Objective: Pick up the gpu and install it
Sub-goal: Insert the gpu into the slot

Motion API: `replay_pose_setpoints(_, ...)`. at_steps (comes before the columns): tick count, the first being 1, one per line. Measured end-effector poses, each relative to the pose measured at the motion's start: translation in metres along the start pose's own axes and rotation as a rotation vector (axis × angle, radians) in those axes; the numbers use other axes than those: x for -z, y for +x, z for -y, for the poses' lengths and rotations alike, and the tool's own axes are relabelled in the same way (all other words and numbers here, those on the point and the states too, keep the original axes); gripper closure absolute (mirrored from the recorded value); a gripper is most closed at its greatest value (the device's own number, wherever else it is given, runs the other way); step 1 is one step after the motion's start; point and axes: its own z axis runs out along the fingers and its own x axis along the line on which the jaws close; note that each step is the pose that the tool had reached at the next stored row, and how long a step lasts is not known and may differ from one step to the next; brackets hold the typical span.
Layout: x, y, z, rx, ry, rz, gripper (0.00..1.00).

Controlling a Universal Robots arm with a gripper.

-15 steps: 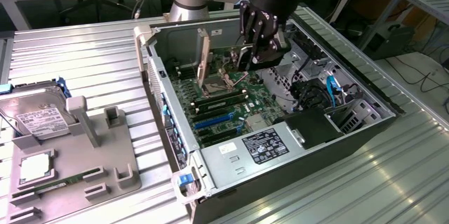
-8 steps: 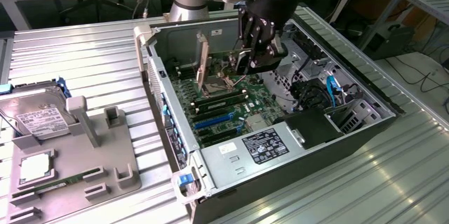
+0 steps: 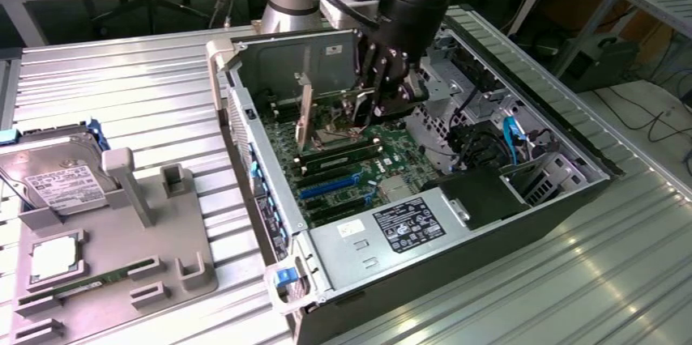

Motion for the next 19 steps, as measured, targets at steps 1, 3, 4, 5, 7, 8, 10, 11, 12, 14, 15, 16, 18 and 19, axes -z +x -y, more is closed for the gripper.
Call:
replay_pose_setpoints(1, -0.0110, -0.001, -0.0035, -0.011, 0.0003, -0.0004, 0.72)
replay_pose_setpoints(3, -0.0351, -0.002, -0.0129, -0.026, 0.0061, -0.0003, 0.72)
replay_pose_setpoints(4, -0.0484, -0.002, -0.0133, -0.026, 0.0062, -0.0004, 0.72)
replay_pose_setpoints(5, -0.0669, -0.001, -0.0142, -0.027, 0.0062, -0.0004, 0.72)
replay_pose_setpoints(7, -0.0756, -0.001, -0.0187, -0.026, 0.0062, -0.0003, 0.72)
replay_pose_setpoints(8, -0.0797, 0.000, -0.0188, -0.027, 0.0061, -0.0005, 0.72)
replay_pose_setpoints(10, -0.0851, 0.001, -0.0221, -0.026, 0.0061, -0.0006, 0.72)
replay_pose_setpoints(11, -0.0862, 0.003, -0.0226, -0.026, 0.0062, -0.0003, 0.72)
replay_pose_setpoints(12, -0.0889, 0.010, -0.0232, -0.027, 0.0062, -0.0002, 0.72)
replay_pose_setpoints(14, -0.1035, 0.010, -0.0269, -0.026, 0.0062, -0.0003, 0.72)
replay_pose_setpoints(15, -0.1053, 0.011, -0.0269, -0.026, 0.0062, -0.0003, 0.72)
replay_pose_setpoints(16, -0.1066, 0.011, -0.0269, -0.027, 0.0062, -0.0003, 0.72)
replay_pose_setpoints(18, -0.1076, 0.011, -0.0273, -0.026, 0.0061, -0.0005, 0.72)
replay_pose_setpoints(19, -0.1079, 0.011, -0.0281, -0.026, 0.0061, -0.0005, 0.72)
